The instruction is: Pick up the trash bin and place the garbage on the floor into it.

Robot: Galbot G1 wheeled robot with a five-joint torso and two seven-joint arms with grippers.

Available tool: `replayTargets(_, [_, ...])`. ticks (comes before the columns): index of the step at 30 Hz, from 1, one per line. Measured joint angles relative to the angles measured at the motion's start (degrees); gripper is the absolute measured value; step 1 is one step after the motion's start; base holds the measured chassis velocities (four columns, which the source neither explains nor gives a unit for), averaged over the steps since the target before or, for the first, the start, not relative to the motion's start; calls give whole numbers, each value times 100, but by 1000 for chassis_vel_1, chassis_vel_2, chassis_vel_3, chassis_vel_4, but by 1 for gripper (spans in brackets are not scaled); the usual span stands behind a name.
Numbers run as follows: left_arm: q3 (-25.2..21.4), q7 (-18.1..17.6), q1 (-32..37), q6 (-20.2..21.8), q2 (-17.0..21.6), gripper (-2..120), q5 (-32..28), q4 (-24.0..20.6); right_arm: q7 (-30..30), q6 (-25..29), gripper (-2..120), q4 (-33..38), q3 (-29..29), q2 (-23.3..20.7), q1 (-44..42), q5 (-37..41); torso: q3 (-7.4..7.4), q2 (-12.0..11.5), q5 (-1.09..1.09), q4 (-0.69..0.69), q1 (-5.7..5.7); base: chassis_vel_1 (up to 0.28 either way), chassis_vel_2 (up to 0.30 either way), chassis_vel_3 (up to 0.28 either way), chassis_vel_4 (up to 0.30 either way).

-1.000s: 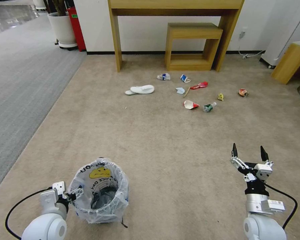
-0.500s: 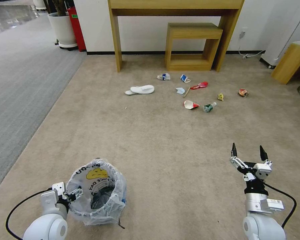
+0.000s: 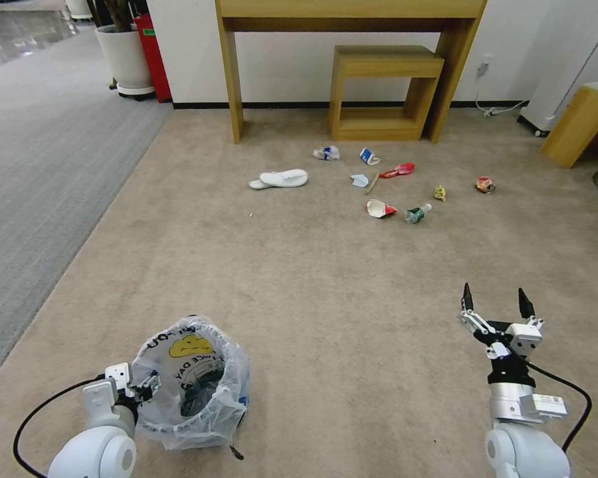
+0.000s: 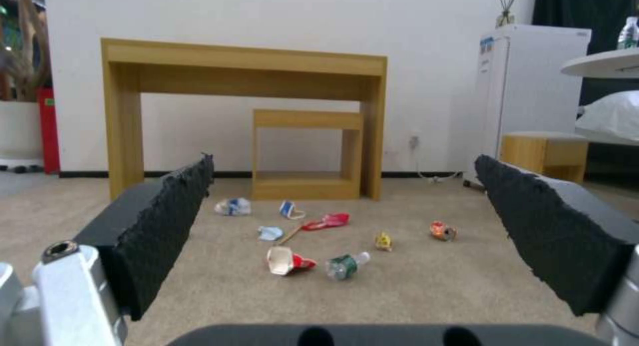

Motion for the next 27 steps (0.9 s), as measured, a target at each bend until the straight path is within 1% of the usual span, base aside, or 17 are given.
replayTargets(1, [-1,18,0,-12,0,40,12,5,1,-6,100,0,-1,2,5,-1,0,0,0,0,0,0,0,0,0])
replayTargets(2, [-7,27,0,-17,0,37,18,6,1,-10,100,0,-2,5,5,-3,0,0,0,0,0,0,0,0,0])
replayTargets(3, [-7,27,0,-17,0,37,18,6,1,-10,100,0,-2,5,5,-3,0,0,0,0,0,0,0,0,0])
replayTargets(4, [-13,65,3,-30,4,34,22,5,1,-18,100,0,-6,11,5,-7,0,0,1,0,0,0,0,0,0])
replayTargets(5, [-18,85,4,-41,13,27,24,4,1,-25,100,0,-6,15,5,-14,0,0,2,0,0,0,0,0,0])
replayTargets(6, [-18,85,4,-41,13,27,24,4,1,-25,100,0,-6,15,5,-14,0,0,2,0,0,0,0,0,0])
replayTargets(7, [-21,92,5,-45,18,25,24,0,2,-29,100,1,-7,19,5,-21,-1,0,2,0,0,0,0,0,0])
replayTargets(8, [-23,97,4,-51,20,17,21,-2,2,-31,100,4,-7,24,5,-27,-1,0,2,0,0,0,0,0,0])
replayTargets(9, [-22,105,0,-61,21,15,15,-5,4,-34,100,8,-7,26,2,-31,-1,0,2,0,0,0,0,0,0])
replayTargets(10, [-22,105,0,-61,21,15,15,-5,4,-34,100,8,-7,26,2,-31,-1,0,2,0,0,0,0,0,0])
replayTargets(11, [-22,114,-3,-77,22,11,12,-1,8,-35,100,13,-6,27,-4,-34,-1,0,0,0,0,0,0,0,0])
replayTargets(12, [-19,126,-5,-83,22,9,10,-2,10,-36,100,15,-5,27,-8,-35,-1,0,-1,-2,0,0,0,0,0])
replayTargets(27, [-83,302,20,-202,10,8,120,-23,36,-52,100,71,2,32,-31,-101,0,0,0,0,0,0,0,0,0])
